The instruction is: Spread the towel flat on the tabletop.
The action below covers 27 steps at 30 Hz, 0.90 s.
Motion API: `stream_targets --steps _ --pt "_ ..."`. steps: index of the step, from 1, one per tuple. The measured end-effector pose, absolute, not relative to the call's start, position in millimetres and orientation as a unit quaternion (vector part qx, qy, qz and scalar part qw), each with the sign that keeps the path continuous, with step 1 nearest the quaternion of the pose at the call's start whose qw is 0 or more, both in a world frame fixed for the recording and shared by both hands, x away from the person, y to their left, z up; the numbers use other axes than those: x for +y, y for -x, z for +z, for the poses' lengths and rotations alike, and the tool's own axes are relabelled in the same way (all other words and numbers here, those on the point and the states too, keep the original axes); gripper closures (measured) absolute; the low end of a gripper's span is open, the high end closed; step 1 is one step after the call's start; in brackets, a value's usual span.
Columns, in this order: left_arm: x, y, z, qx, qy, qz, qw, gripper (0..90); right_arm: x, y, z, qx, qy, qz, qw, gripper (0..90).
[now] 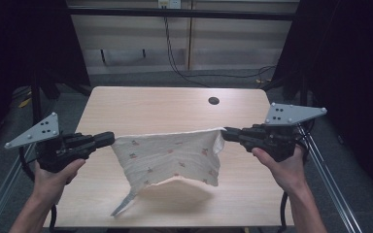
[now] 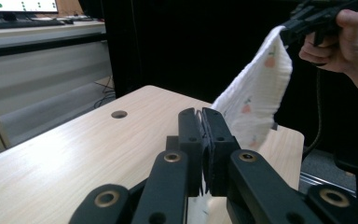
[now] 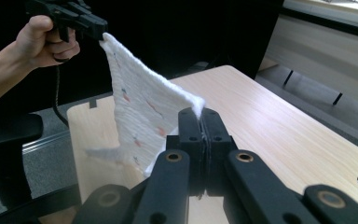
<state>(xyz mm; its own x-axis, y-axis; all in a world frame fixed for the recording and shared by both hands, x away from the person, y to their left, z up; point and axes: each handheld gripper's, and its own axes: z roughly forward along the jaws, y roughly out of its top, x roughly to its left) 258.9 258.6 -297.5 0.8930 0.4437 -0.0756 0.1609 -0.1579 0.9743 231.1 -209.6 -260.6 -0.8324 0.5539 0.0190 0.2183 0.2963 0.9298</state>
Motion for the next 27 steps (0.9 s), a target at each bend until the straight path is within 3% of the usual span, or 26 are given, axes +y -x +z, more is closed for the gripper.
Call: stream_targets --steps 4,17,27 --pt "259.2 -258.4 -292.4 0.204 -0.753 0.123 0.613 87.9 -210.5 -226.7 -262.7 0.791 -0.243 0.54 0.153 89.2" --pt "229.0 -319.6 -361.6 0.265 -0.766 0.075 0.581 87.8 -223.4 -275.2 -331.0 0.786 -0.304 0.522 0.127 89.2" --pt "230.9 -333.4 -383.3 0.294 -0.766 0.07 0.568 87.8 -219.3 -304.5 -350.2 0.791 -0.319 0.504 0.136 89.1"
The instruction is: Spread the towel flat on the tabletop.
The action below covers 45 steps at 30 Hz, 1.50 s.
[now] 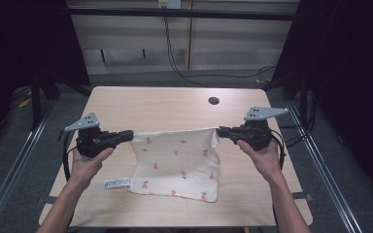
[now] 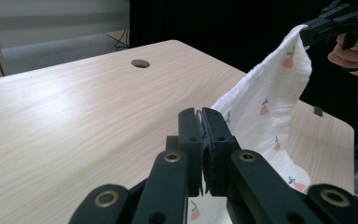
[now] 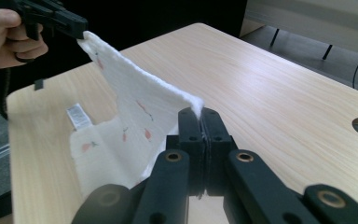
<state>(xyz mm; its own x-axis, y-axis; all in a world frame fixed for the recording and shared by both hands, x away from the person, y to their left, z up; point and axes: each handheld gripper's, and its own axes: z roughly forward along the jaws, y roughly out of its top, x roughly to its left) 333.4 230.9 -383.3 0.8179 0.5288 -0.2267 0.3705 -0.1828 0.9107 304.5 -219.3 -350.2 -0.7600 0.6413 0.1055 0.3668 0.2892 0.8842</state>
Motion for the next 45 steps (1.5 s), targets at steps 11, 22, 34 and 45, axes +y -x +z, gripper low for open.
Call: stream_targets --steps 11,22,34,45 --pt "227.5 -359.9 -406.5 0.315 -0.765 0.052 0.559 87.7 -218.1 -325.7 -371.5 0.794 -0.337 0.486 0.142 88.4" --pt "213.2 -390.0 -436.7 0.347 -0.767 0.037 0.539 87.2 -223.0 -350.8 -397.7 0.799 -0.366 0.458 0.134 87.6" --pt "211.6 -406.4 -456.1 0.366 -0.769 0.024 0.523 86.9 -220.5 -375.6 -422.2 0.799 -0.404 0.427 0.125 87.8" --pt "215.6 -409.1 -459.8 0.391 -0.766 0.046 0.508 72.5 -219.8 -390.4 -440.1 0.8 -0.425 0.4 0.138 68.9"
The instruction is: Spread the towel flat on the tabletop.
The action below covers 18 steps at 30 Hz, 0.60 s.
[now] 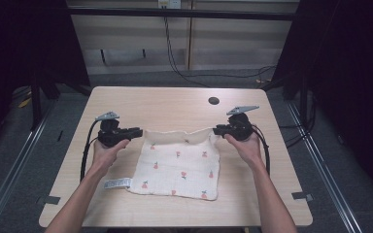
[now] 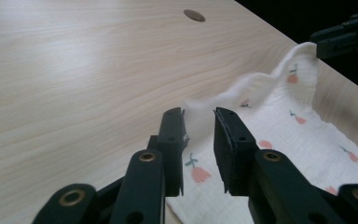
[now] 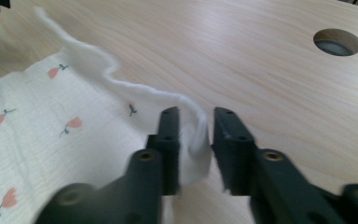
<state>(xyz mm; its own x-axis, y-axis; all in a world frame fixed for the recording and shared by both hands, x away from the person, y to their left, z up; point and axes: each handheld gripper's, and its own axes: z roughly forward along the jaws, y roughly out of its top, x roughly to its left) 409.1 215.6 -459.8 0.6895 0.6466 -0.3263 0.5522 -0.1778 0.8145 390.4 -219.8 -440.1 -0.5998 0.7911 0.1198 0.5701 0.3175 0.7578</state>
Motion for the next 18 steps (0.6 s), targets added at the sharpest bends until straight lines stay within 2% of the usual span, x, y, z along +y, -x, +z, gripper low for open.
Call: stream_targets --steps 1,2,3,5,10,11,18 --pt "217.7 -408.1 -459.2 0.393 -0.765 0.049 0.508 67.9 -220.5 -390.3 -439.9 0.792 -0.439 0.399 0.144 65.0" --pt "220.0 -407.2 -458.6 0.396 -0.762 0.048 0.51 67.9 -220.5 -390.3 -439.9 0.792 -0.439 0.399 0.144 65.0" --pt "223.3 -406.2 -457.7 0.398 -0.759 0.04 0.513 63.6 -220.7 -388.8 -437.8 0.791 -0.439 0.4 0.146 59.6" --pt "225.2 -402.0 -457.7 0.399 -0.764 0.045 0.504 61.3 -221.0 -385.5 -433.5 0.788 -0.437 0.405 0.153 59.5" --pt "229.9 -386.6 -456.0 0.374 -0.781 0.042 0.498 60.2 -221.3 -373.0 -425.7 0.789 -0.424 0.422 0.14 58.9" --pt "231.2 -382.4 -454.9 0.367 -0.785 0.038 0.498 60.2 -219.1 -361.3 -426.6 0.796 -0.416 0.423 0.122 58.9" --pt "240.1 -353.2 -444.8 0.336 -0.806 0.028 0.488 61.2 -208.9 -313.7 -444.0 0.812 -0.394 0.419 0.097 59.6"
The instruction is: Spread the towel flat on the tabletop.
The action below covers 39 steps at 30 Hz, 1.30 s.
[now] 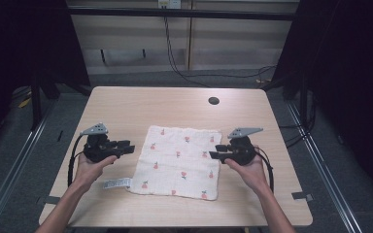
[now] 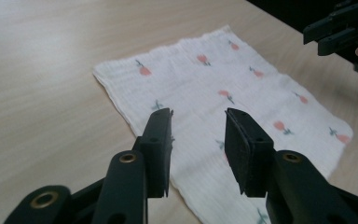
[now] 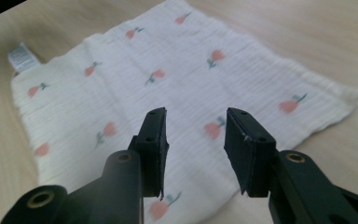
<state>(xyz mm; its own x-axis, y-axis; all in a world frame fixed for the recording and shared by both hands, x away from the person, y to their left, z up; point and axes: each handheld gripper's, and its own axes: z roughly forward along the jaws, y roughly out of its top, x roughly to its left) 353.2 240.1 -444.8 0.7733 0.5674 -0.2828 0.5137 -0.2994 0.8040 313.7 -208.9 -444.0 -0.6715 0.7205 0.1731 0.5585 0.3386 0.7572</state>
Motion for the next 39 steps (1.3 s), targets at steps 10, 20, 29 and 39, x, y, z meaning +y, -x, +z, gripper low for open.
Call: stream_targets --steps 10,20,29,39 --pt "251.2 -305.2 -436.2 0.304 -0.808 0.003 0.505 61.7 -204.8 -247.7 -463.5 0.845 -0.362 0.391 0.052 63.8" --pt "245.6 -285.1 -450.7 0.281 -0.825 0.011 0.489 59.3 -197.4 -230.7 -490.8 0.856 -0.355 0.373 0.053 59.1" --pt "243.8 -285.4 -473.5 0.294 -0.843 0.001 0.45 60.5 -187.1 -219.1 -494.2 0.878 -0.318 0.348 0.084 68.9" --pt "216.5 -281.0 -493.9 0.253 -0.888 -0.02 0.383 59.9 -196.1 -222.5 -493.4 0.871 -0.339 0.35 0.07 84.6"
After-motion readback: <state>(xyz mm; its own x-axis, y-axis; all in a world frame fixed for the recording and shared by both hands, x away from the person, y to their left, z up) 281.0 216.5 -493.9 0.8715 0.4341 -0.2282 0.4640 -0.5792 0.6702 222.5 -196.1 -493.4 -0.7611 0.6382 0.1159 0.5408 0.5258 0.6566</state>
